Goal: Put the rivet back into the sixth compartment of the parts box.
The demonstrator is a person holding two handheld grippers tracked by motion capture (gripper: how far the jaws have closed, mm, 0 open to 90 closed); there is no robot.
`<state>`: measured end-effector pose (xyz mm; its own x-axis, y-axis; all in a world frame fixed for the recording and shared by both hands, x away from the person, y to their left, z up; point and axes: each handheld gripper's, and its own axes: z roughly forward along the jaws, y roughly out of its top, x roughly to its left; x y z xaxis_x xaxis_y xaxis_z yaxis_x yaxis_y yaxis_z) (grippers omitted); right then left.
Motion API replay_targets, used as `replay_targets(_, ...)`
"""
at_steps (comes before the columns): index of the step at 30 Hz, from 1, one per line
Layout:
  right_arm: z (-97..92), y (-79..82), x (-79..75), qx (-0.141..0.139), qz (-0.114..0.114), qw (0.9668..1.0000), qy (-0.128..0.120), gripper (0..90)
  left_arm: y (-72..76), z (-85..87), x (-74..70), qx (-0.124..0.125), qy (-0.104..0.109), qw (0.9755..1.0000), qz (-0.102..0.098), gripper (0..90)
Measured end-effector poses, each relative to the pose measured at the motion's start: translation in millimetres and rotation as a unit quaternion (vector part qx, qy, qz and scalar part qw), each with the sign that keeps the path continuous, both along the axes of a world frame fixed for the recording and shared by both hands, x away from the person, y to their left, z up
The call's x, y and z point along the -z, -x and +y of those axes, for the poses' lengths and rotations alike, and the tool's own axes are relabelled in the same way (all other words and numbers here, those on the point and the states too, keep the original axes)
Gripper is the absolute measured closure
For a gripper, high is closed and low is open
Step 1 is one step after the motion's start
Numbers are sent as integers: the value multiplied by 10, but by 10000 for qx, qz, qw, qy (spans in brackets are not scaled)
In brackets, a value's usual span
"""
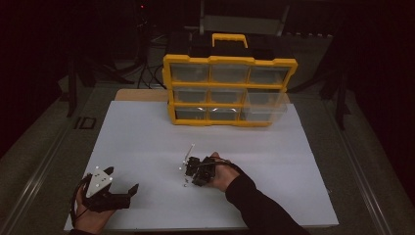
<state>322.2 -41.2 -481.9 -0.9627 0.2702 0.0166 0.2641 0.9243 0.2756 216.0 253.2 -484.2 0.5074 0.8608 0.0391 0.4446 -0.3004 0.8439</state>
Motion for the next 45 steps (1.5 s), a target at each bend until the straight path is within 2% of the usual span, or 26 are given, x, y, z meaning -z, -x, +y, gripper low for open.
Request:
replay_targets(8, -28, -50, -147, 43, -24, 9999, -113, 826, 2, 0, 0, 10, -4, 10000, 7, 5)
replay_targets(17, -74, -222, -403, 124, -124, 9996, -208, 826, 2, 1, 0, 16, 13, 10000, 22, 4)
replay_targets(20, -121, -343, -576, 269, -177, 9992, -256, 826, 2, 2, 0, 16, 9, 10000, 21, 5)
replay_targets(26, -209, -540, -841, 334, -324, 9980, -417, 826, 0, 1, 2, 13, 15, 10000, 25, 5)
replay_targets(30, -262, -670, -1010, 474, -417, 9970, -443, 826, 0, 0, 3, 14, 8, 10000, 30, 4)
replay_targets(33, -307, -786, -1125, 579, -520, 9958, -472, 826, 2, 3, 1, 12, 16, 10000, 26, 4)
replay_targets(42, -500, -1089, -1389, 1027, -615, 9909, -614, 826, 7, 5, 3, 23, 25, 10000, 22, 4)
replay_targets(45, -596, -1180, -1503, 1132, -745, 9888, -629, 826, 6, 4, 5, 19, 31, 10000, 26, 5)
